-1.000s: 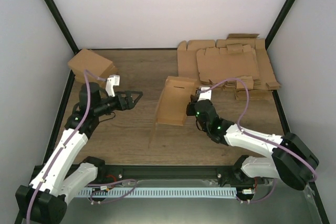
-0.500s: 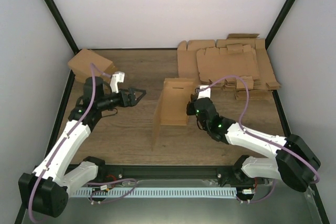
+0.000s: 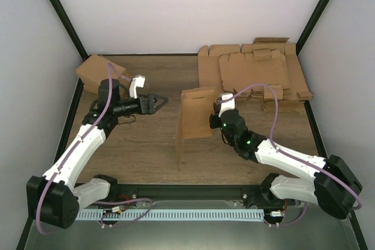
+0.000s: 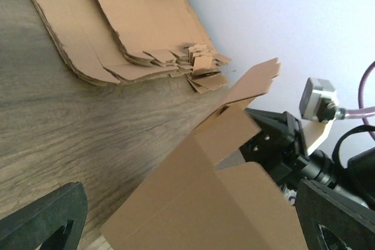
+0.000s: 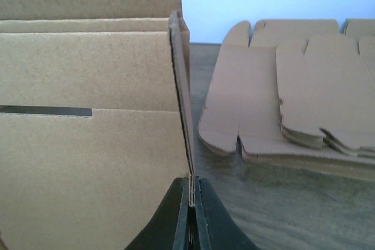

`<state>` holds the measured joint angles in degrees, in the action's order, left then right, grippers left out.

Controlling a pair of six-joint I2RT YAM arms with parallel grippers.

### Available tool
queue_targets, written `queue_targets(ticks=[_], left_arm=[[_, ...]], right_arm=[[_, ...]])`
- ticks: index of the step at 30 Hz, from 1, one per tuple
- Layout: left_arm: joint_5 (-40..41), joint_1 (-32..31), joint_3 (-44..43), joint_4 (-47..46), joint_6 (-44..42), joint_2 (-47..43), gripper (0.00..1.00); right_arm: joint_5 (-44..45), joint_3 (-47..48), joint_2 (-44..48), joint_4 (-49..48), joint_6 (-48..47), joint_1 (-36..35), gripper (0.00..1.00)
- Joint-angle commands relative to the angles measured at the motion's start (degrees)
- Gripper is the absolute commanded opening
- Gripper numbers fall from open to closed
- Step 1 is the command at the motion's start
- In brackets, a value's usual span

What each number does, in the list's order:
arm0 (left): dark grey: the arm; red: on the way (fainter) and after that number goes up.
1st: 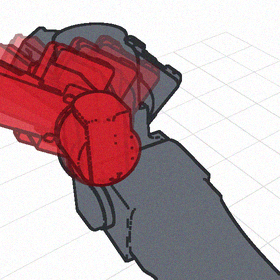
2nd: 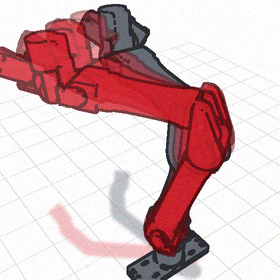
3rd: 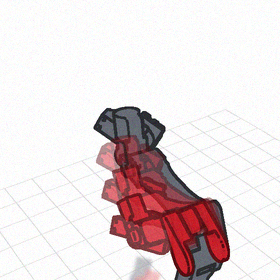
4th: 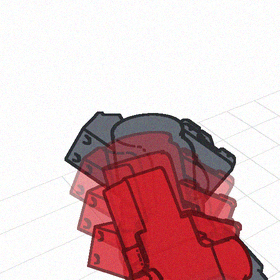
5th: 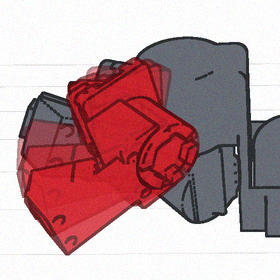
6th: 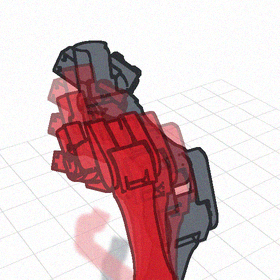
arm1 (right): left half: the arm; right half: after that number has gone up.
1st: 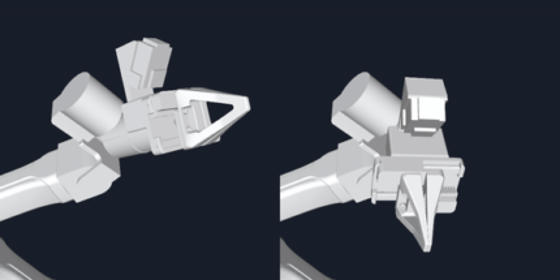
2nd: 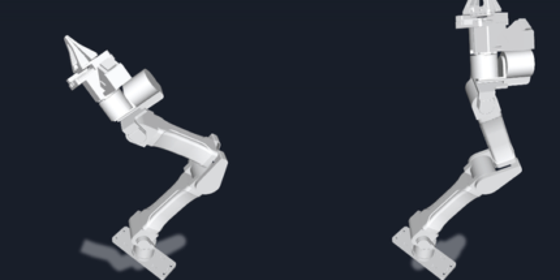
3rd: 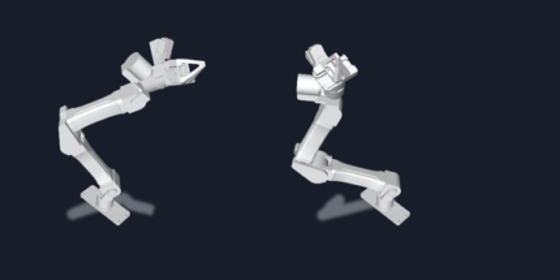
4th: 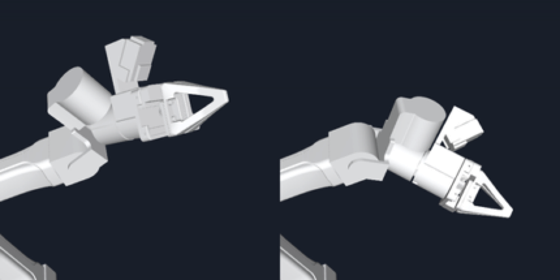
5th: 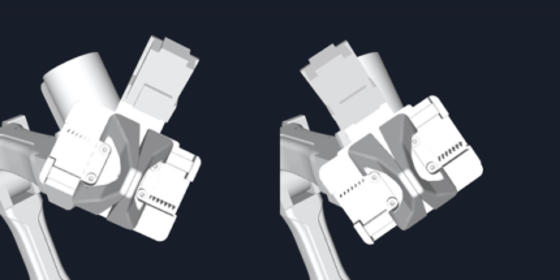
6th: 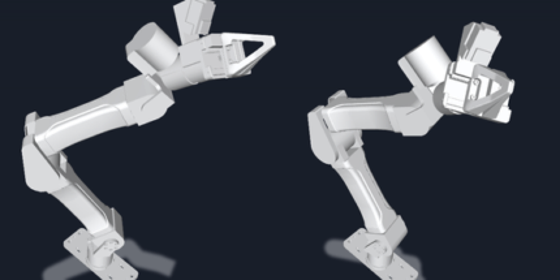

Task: Fold the paper box

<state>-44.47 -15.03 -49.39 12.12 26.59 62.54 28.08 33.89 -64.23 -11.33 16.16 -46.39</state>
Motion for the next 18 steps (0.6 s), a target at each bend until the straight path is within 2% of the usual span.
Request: queue_targets(ticks=[1, 4, 9, 18], left_arm=[[-3.1, 0.0, 1.9, -5.2, 0.8, 1.3, 1.0], [-2.8, 0.0, 2.3, -4.1, -0.9, 1.6, 1.0], [-3.3, -0.1, 2.9, -2.2, -3.6, 1.4, 0.99], [-5.5, -1.0, 5.1, -3.7, -3.4, 2.7, 0.96]], right_arm=[[-0.3, -5.2, -2.0, -9.6, -2.9, -0.6, 0.01], [0.1, -5.5, -5.1, -11.4, -1.6, -1.1, 0.01], [5.6, -8.0, -7.3, -18.1, -2.4, -5.7, 0.01], [8.3, -8.6, -11.4, -20.2, -1.7, -9.0, 0.01]])
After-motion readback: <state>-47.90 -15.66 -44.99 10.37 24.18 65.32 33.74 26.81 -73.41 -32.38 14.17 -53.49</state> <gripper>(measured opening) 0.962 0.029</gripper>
